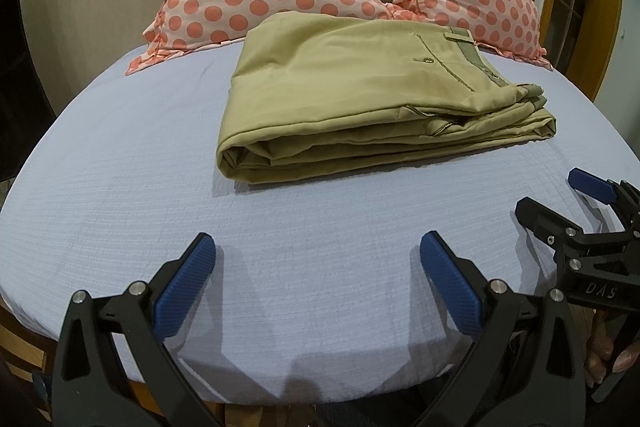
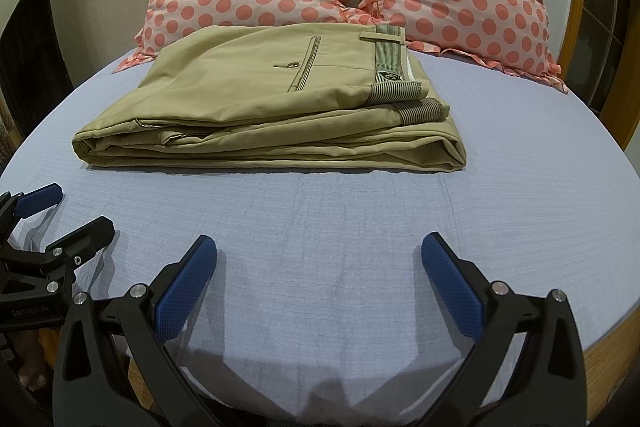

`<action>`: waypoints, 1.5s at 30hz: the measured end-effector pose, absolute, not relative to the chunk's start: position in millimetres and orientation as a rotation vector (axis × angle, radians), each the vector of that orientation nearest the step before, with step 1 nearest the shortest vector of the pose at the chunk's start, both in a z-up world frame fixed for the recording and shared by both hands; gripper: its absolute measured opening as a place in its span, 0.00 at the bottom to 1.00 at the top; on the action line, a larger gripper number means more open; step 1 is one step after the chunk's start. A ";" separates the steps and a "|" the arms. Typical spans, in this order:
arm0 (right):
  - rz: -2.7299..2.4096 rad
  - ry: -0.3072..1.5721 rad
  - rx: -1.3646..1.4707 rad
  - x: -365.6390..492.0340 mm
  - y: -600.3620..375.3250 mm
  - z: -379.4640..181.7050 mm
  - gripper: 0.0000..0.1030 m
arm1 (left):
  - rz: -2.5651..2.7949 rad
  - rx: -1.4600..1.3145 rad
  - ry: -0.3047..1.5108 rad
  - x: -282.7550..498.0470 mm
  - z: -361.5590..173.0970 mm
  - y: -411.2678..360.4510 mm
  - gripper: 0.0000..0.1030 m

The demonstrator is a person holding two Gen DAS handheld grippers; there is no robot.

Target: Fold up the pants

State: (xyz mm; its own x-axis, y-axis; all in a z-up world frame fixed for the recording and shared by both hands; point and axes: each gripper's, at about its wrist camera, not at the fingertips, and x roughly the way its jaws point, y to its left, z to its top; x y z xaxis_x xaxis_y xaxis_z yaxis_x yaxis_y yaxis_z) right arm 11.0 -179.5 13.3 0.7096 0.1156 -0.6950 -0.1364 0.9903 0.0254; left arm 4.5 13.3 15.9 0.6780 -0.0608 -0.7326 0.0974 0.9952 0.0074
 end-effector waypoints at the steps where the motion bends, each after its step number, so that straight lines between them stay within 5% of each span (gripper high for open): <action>1: 0.140 0.769 -0.029 10.9 -179.5 13.4 0.99 | -0.089 0.048 0.820 4.4 15.9 13.4 0.98; 45: 0.138 0.768 -0.028 11.2 -178.9 13.4 0.99 | -0.089 0.051 0.834 5.2 13.7 13.0 0.98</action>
